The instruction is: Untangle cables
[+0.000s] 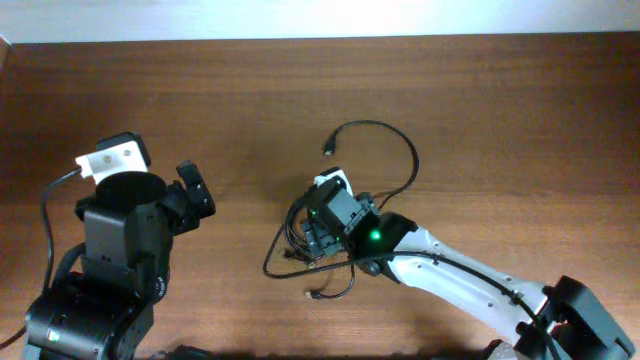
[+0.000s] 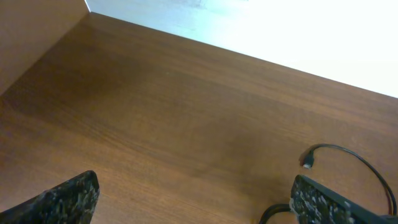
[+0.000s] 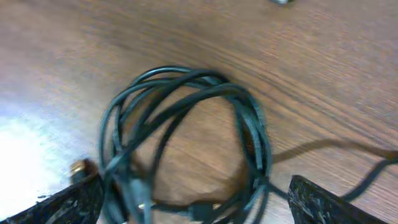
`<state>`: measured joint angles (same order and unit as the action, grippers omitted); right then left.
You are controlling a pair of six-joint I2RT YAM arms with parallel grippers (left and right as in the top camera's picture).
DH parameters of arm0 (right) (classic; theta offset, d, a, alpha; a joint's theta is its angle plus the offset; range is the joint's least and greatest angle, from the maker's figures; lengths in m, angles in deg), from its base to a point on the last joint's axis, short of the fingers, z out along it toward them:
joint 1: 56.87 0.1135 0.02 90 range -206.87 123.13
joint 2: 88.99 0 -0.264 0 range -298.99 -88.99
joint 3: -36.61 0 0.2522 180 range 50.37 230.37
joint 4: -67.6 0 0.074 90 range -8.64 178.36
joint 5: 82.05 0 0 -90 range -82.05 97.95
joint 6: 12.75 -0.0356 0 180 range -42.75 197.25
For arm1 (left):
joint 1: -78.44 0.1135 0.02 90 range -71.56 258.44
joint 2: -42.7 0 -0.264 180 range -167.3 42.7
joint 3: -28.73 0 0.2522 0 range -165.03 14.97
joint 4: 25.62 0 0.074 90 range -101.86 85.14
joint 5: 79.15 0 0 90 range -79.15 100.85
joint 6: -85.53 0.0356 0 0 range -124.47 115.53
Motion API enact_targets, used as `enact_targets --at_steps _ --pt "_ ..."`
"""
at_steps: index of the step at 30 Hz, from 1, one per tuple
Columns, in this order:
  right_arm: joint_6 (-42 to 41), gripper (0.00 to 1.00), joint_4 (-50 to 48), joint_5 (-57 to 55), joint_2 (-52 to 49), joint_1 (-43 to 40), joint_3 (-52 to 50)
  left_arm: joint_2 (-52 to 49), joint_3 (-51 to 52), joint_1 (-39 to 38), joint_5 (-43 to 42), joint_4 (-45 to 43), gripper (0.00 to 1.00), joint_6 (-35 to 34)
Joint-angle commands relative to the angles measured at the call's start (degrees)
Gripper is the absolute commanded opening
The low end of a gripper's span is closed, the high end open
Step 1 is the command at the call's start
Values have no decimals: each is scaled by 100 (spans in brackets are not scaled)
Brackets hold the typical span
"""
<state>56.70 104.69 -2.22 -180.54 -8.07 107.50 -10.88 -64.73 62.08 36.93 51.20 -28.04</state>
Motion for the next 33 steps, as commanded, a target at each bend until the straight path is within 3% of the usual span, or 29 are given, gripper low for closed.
enact_targets --at_steps 1,7,9,10,12,14,16,19,21,22,25,28,31,33 --pt "-68 93 -146 48 -68 313 107 28 -15 2 -39 26 99 70" --pt "-118 81 -258 -28 -385 369 107 28 -15 2 -39 133 99 68" --pt "-116 34 -280 -37 -442 369 107 28 -15 2 -39 133 99 70" --pt "-114 4 -273 -37 -439 369 129 28 -15 2 -37 133 99 70" --pt "-68 4 452 -90 -411 369 743 28 -15 2 -39 133 99 70" --pt "223 4 2033 -518 -348 369 2076 17 -15 2 -131 127 99 68" --pt "590 4 4000 -708 -319 369 4319 -164 -15 2 -487 44 99 68" --pt "968 4 5515 -758 -319 310 7106 -846 -15 2 -1521 -275 99 118" --pt "984 4 6201 -811 -319 26 8529 -1502 -15 2 -3359 -798 99 713" --pt "981 4 6596 -809 -319 -199 9182 -1829 -15 2 -4859 -1215 99 1414" --pt "984 4 7197 -813 -321 -313 9492 -2354 -15 2 -8234 -1987 99 3073" --pt "984 4 7222 -841 -343 -313 9492 -2549 -15 2 -10765 -2806 99 4273" --pt "986 4 7230 -837 -343 -313 9492 -2549 -15 2 -11363 -4076 99 4284" --pt "986 4 7228 -837 -343 -313 9492 -2549 -15 2 -11372 -5158 99 3849"
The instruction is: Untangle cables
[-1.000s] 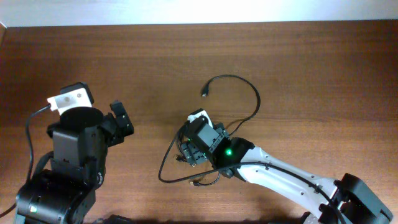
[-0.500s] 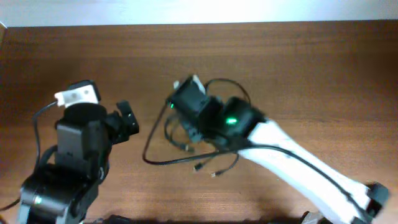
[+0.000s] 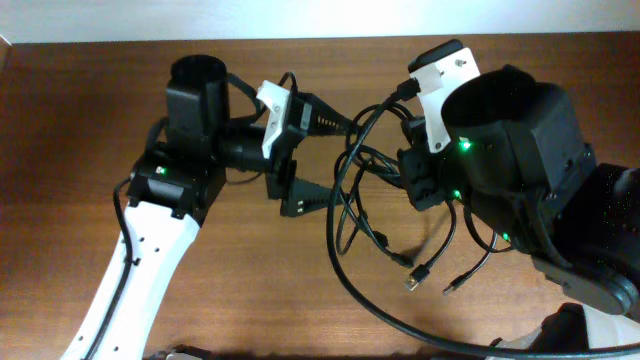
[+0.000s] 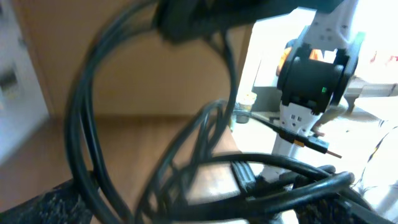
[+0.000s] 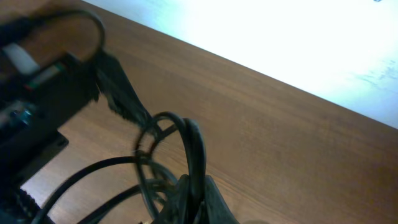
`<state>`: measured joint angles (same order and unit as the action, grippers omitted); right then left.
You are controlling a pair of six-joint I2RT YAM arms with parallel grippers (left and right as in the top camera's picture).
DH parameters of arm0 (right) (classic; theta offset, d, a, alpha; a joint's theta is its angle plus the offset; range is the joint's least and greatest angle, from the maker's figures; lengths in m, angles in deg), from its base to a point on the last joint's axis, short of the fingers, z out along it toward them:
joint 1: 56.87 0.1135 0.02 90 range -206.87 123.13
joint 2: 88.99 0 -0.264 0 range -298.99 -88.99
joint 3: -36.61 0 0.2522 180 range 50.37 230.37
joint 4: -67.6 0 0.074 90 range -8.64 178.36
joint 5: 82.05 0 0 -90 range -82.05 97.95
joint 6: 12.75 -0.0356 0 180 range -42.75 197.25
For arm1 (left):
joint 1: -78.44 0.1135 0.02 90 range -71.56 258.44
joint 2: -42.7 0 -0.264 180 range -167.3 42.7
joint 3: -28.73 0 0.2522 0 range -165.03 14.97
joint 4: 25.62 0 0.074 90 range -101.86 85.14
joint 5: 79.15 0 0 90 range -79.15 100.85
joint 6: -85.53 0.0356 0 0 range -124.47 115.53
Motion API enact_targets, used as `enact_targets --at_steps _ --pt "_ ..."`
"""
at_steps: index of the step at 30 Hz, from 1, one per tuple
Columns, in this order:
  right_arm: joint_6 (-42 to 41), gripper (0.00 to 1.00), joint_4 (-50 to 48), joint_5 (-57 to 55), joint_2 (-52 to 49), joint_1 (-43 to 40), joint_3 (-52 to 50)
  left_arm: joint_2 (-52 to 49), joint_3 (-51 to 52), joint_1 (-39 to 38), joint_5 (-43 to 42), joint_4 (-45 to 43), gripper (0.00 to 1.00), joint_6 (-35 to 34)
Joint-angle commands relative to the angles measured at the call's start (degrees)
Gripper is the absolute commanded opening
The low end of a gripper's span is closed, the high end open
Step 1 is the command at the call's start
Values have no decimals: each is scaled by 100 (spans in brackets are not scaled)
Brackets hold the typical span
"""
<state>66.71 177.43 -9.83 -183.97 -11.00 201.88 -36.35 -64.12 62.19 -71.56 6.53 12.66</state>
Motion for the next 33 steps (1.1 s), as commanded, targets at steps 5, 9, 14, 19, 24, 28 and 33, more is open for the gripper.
enact_targets --at_steps 5,9,14,19,24,28,33 --pt "114 4 -24 -94 0 -20 55 -37 -76 389 227 -1735 99 -704" --pt "114 4 -101 -87 0 -328 57 -334 -76 1554 -240 339 99 382" --pt "179 4 -201 389 0 -503 57 -761 -81 1421 -293 1462 99 1672" --pt "221 4 -46 407 0 -503 55 -763 -87 848 -778 -3123 99 -1613" --pt "216 4 39 800 0 -503 55 -868 -87 761 -767 -5941 99 -3807" --pt "219 4 70 839 0 -501 55 -1537 -87 249 -765 -5888 99 -3807" --pt "219 4 122 1311 0 -501 55 -1729 -87 122 -765 -6144 99 -3810"
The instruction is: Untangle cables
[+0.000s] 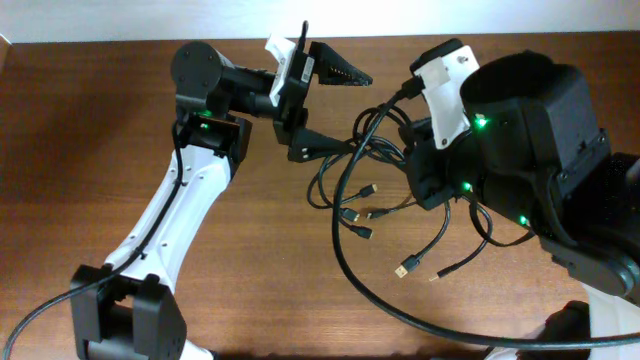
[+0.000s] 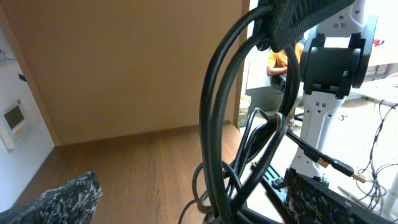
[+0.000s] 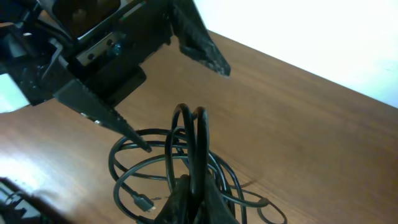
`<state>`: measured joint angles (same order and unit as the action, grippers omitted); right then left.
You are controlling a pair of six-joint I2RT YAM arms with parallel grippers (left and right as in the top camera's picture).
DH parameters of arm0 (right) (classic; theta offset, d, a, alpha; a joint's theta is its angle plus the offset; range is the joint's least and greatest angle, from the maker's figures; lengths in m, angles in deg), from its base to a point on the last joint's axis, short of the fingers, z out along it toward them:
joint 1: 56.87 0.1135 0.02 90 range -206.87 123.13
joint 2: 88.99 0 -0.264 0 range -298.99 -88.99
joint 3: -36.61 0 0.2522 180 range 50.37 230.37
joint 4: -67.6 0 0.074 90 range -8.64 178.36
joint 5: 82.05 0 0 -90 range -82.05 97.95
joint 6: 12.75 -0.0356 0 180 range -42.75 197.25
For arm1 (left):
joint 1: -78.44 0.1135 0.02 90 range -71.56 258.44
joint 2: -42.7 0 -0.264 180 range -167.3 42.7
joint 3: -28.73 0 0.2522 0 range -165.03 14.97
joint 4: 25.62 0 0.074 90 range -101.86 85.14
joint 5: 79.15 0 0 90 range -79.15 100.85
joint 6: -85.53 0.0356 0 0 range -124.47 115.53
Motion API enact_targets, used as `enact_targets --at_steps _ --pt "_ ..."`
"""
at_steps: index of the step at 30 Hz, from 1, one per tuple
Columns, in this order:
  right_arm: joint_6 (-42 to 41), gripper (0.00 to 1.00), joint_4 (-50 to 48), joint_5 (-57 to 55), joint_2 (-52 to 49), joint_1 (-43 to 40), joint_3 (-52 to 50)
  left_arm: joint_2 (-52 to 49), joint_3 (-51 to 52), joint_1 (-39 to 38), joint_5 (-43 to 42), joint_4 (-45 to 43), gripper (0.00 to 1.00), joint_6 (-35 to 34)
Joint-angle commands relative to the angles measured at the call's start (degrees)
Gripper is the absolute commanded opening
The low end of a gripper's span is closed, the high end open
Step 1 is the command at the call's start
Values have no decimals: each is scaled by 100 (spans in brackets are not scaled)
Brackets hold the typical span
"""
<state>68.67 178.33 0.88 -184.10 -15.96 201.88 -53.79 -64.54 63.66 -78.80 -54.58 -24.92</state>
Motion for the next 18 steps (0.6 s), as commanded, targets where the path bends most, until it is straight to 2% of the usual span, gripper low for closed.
enact_targets --at_steps 1,2,4,5,6,11,13,15,16,18 --pt "20 4 28 240 13 -4 55 15 -46 -24 -46 -35 96 -52" --pt "20 4 33 243 13 -4 55 17 -46 -24 -46 -33 78 -52" --pt "20 4 33 372 13 -4 55 15 -46 -24 -46 -11 58 -52" --pt "20 4 33 369 13 -4 55 15 -46 -24 -46 -9 3 -57" --pt "20 4 33 369 13 -4 55 15 -46 -24 -48 37 0 -59" --pt "20 4 33 387 13 -4 55 15 -46 -7 -48 404 0 -74" --pt "72 4 33 219 15 -13 55 17 -46 181 -48 841 0 -81" --pt "68 4 33 -264 109 -201 57 20 -46 940 -50 1659 0 -149" --pt "125 4 33 -262 219 -433 57 52 -44 1611 -52 2337 0 -157" --pt "243 4 33 -264 295 -815 57 249 -33 2321 -52 2614 0 -160"
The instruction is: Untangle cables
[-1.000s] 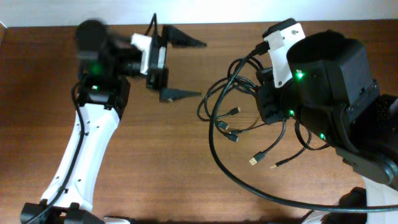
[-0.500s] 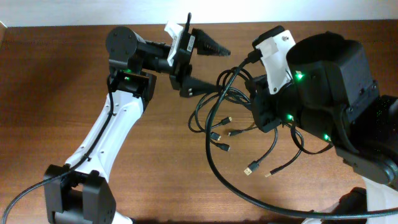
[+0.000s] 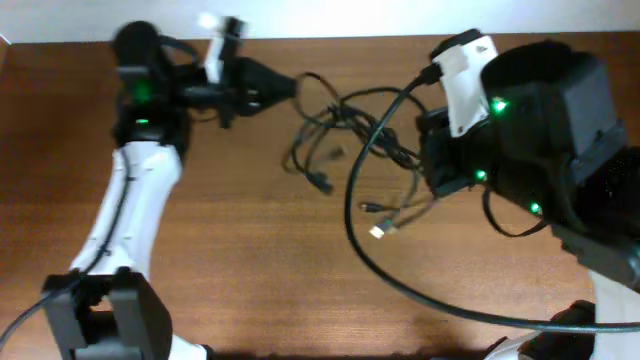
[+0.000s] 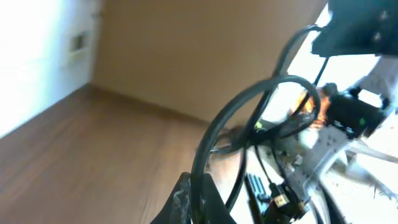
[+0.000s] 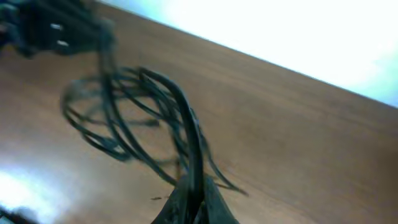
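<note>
A tangle of thin black cables [image 3: 335, 125] hangs in the air between my two arms, above the brown table [image 3: 250, 260]. My left gripper [image 3: 283, 88] points right from the upper left and is shut on one black strand [image 4: 217, 130], its fingers [image 4: 186, 198] pinched together. My right gripper [image 5: 193, 199] is shut on several strands [image 5: 186, 134] of the bundle; in the overhead view it is hidden under its own wrist. Loose plug ends [image 3: 378, 232] dangle below the bundle.
The right arm's bulky body [image 3: 540, 120] fills the right side. Its own thick black supply cable [image 3: 370, 265] loops low across the table's middle. The table's pale back edge [image 3: 330, 20] runs along the top. The left arm's links [image 3: 130, 220] stretch down the left side.
My left gripper was open with strands between its jaws near the middle; now it is shut on one strand and sits further left. The bundle is drawn out wider between the two grippers.
The bundle lay on the table under my open right gripper, with the left arm folded at the left. Then the right gripper held it lifted, the open left gripper beside it, then around strands. Now both are shut on the cables and stand apart.
</note>
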`<state>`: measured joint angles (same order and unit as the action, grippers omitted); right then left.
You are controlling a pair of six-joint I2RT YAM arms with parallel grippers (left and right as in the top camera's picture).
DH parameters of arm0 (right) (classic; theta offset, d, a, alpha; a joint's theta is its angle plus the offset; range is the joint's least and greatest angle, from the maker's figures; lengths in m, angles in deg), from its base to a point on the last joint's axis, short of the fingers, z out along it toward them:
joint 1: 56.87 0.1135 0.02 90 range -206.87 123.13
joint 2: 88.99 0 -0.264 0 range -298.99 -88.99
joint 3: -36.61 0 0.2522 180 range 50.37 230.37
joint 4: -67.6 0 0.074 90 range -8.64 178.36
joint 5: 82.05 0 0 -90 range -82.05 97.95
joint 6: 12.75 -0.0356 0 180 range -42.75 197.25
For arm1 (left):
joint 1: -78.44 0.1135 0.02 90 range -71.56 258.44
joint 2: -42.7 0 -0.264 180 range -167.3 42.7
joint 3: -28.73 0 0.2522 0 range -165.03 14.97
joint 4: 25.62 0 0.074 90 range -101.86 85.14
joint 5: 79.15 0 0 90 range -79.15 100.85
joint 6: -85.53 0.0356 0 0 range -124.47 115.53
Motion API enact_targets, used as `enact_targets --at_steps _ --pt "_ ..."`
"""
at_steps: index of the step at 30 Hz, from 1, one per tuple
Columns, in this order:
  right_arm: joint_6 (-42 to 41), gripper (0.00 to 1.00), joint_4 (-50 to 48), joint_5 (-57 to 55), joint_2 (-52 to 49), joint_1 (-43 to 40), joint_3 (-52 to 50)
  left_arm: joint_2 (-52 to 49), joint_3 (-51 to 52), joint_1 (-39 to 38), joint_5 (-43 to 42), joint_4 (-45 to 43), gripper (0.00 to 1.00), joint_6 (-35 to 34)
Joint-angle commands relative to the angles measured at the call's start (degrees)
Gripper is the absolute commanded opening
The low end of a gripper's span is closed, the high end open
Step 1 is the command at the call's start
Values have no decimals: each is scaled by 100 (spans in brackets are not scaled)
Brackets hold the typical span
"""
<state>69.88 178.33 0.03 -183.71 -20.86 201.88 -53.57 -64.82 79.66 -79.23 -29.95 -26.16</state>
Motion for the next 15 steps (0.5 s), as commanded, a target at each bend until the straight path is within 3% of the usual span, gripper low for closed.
enact_targets --at_steps 1,4,9,12,15 --pt "120 4 33 -177 256 -625 57 404 -4 859 -9 149 0 -33" --pt "114 4 33 -160 260 -1744 57 1027 -4 1530 -9 262 0 -181" --pt "415 4 -238 1362 260 -4264 55 1832 -4 3713 -9 1193 0 -188" --pt "186 4 -879 2820 258 -6489 55 2599 -4 5480 -7 1432 0 -192" --pt "-518 4 -1386 4103 -59 -8668 55 2994 -7 6271 -2 1429 0 -210"
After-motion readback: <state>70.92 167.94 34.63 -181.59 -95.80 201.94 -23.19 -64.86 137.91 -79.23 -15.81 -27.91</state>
